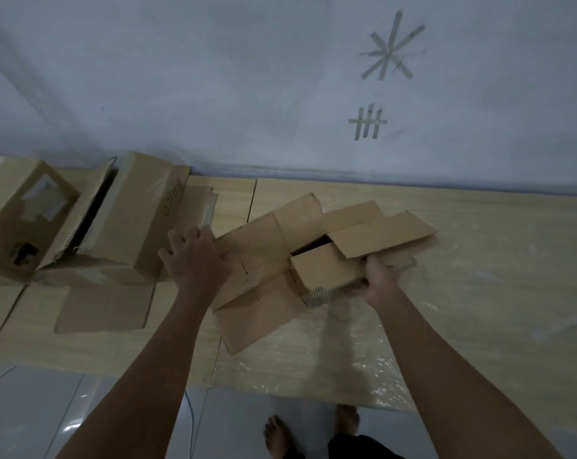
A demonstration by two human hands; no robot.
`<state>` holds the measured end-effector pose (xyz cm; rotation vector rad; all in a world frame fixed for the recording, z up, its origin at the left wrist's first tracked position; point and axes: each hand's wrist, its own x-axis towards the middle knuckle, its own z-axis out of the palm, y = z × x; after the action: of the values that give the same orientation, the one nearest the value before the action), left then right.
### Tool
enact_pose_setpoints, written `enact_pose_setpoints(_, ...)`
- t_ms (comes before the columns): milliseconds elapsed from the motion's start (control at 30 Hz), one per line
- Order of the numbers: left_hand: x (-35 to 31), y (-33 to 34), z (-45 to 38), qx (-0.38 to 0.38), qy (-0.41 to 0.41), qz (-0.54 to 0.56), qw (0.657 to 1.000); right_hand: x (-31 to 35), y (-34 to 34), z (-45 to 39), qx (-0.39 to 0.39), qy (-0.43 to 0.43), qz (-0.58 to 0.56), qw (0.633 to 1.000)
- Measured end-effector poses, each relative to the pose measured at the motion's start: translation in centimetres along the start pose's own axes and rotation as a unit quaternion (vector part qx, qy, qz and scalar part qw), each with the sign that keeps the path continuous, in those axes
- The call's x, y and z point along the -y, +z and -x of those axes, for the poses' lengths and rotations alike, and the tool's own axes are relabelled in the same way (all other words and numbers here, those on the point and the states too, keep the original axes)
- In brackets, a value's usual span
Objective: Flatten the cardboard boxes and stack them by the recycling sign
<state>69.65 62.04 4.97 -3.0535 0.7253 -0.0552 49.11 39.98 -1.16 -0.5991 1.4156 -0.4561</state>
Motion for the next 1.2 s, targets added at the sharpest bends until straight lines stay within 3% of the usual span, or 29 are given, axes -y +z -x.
enact_pose_setpoints(100,0.2,-1.3,0.0,0.007,0.046,0.038,0.998,-0.5,2.0,2.3,0.164,0.003,-0.089,0.982)
enact_pose_setpoints(200,0.5,-1.8,0.6,0.023,0.094,0.069,0.993,-0.8,5.0,4.1,0.224,0.000,-0.125,0.966)
enact_pose_setpoints(267,0.3,-1.9,1.7,0.059,0.149,0.064,0.985,-0.5,7.3,5.6,0.246,-0.003,-0.061,0.967)
enact_pose_setpoints(400,-0.9,-1.2,5.2,0.095,0.237,0.028,0.966,-0.3,10.7,7.2,0.205,-0.055,-0.002,0.977)
enact_pose_setpoints(533,-1.1,-0.5,7.8,0.136,0.245,0.146,0.949,0.1,12.1,6.6,0.169,-0.062,-0.003,0.984)
enact_pose_setpoints(633,-0.5,-0.6,8.3,0.223,0.228,0.295,0.901,0.6,12.1,6.6,0.207,-0.063,0.009,0.976)
enact_pose_setpoints(700,0.0,-0.3,7.8,0.173,0.209,0.323,0.907,1.2,12.0,6.6,0.245,-0.072,-0.007,0.967)
enact_pose_setpoints(767,0.2,0.6,6.9,0.083,0.180,0.284,0.938,2.0,11.7,6.7,0.264,-0.077,-0.012,0.961)
enact_pose_setpoints(833,-0.1,1.7,6.2,0.053,0.142,0.272,0.950,2.7,11.4,6.2,0.270,-0.074,-0.012,0.960)
enact_pose_setpoints(1033,-4.5,4.5,7.6,0.163,0.103,0.331,0.924,4.2,9.8,4.2,0.210,-0.138,0.107,0.962)
enact_pose_setpoints(1200,-8.4,8.8,7.8,0.251,0.135,0.302,0.910,4.0,5.8,0.5,0.106,-0.210,0.271,0.933)
